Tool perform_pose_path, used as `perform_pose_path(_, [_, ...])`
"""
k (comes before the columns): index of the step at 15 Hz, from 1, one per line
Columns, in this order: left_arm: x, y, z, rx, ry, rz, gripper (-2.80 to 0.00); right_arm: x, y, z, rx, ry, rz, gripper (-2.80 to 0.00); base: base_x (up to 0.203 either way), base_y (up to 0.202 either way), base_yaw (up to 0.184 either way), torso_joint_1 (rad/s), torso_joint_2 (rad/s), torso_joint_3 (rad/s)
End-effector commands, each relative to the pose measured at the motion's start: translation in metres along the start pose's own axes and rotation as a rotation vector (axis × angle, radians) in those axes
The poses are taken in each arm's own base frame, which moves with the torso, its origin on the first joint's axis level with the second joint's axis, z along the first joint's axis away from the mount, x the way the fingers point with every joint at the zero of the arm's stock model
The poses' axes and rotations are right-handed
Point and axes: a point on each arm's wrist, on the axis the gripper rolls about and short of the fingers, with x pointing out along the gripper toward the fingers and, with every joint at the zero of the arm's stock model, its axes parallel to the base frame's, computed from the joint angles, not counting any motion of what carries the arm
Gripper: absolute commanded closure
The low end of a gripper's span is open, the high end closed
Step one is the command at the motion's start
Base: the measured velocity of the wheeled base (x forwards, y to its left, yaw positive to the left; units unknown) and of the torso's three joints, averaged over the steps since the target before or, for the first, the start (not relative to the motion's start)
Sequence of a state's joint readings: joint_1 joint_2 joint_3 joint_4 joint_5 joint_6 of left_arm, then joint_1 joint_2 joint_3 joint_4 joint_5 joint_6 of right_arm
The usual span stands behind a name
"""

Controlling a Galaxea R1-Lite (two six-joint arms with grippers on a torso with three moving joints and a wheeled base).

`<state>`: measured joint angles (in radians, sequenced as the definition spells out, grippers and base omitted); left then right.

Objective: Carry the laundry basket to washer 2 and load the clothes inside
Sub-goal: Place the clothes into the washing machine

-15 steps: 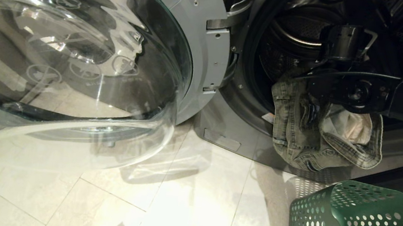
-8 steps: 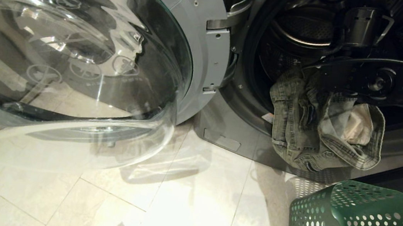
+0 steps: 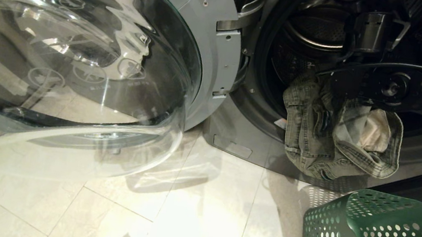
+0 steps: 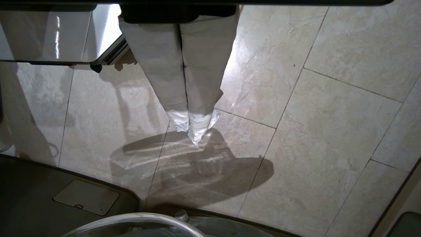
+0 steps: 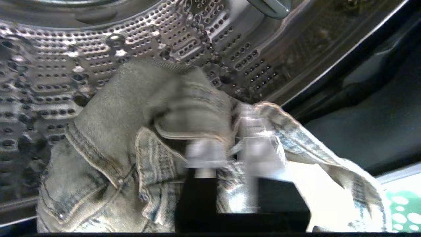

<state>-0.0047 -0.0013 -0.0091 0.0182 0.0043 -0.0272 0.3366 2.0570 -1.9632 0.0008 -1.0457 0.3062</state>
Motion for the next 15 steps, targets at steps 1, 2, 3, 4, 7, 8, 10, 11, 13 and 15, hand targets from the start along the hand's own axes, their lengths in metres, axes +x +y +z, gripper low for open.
perform_pose_path(1, [0.0,0.0,0.0,0.0,0.0,0.0,0.0,0.001,0.0,-0.001,-0.019,0.0,-0.007,-2.8,0.0,0.0,0.0,0.0,0.0,0.0])
perform_pose_path(2, [0.0,0.0,0.0,0.0,0.0,0.0,0.0,0.001,0.0,-0.001,-0.02,0.003,0.002,-2.8,0.0,0.0,0.0,0.0,0.0,0.0])
perform_pose_path(3, [0.0,0.0,0.0,0.0,0.0,0.0,0.0,0.001,0.0,0.0,-0.022,0.008,0.03,-2.8,0.0,0.0,0.0,0.0,0.0,0.0])
perform_pose_path(4, [0.0,0.0,0.0,0.0,0.0,0.0,0.0,0.001,0.0,0.001,-0.027,0.016,0.064,-2.8,0.0,0.0,0.0,0.0,0.0,0.0])
perform_pose_path(7, [0.0,0.0,0.0,0.0,0.0,0.0,0.0,-0.008,-0.005,0.015,-0.008,0.007,0.083,-2.8,0.0,0.0,0.0,0.0,0.0,0.0])
perform_pose_path(8, [0.0,0.0,0.0,0.0,0.0,0.0,0.0,-0.014,-0.008,0.021,-0.01,0.011,0.094,-2.8,0.0,0.0,0.0,0.0,0.0,0.0])
perform_pose_path(10, [0.0,0.0,0.0,0.0,0.0,0.0,0.0,-0.027,-0.015,0.026,-0.049,0.05,0.124,-2.8,0.0,0.0,0.0,0.0,0.0,0.0])
perform_pose_path(11, [0.0,0.0,0.0,0.0,0.0,0.0,0.0,-0.031,-0.02,0.027,-0.072,0.074,0.15,-2.8,0.0,0.0,0.0,0.0,0.0,0.0])
perform_pose_path(13, [0.0,0.0,0.0,0.0,0.0,0.0,0.0,-0.041,-0.033,0.026,-0.131,0.155,0.253,-2.8,0.0,0.0,0.0,0.0,0.0,0.0])
perform_pose_path(15, [0.0,0.0,0.0,0.0,0.0,0.0,0.0,-0.052,-0.049,0.034,-0.179,0.223,0.338,-2.8,0.0,0.0,0.0,0.0,0.0,0.0])
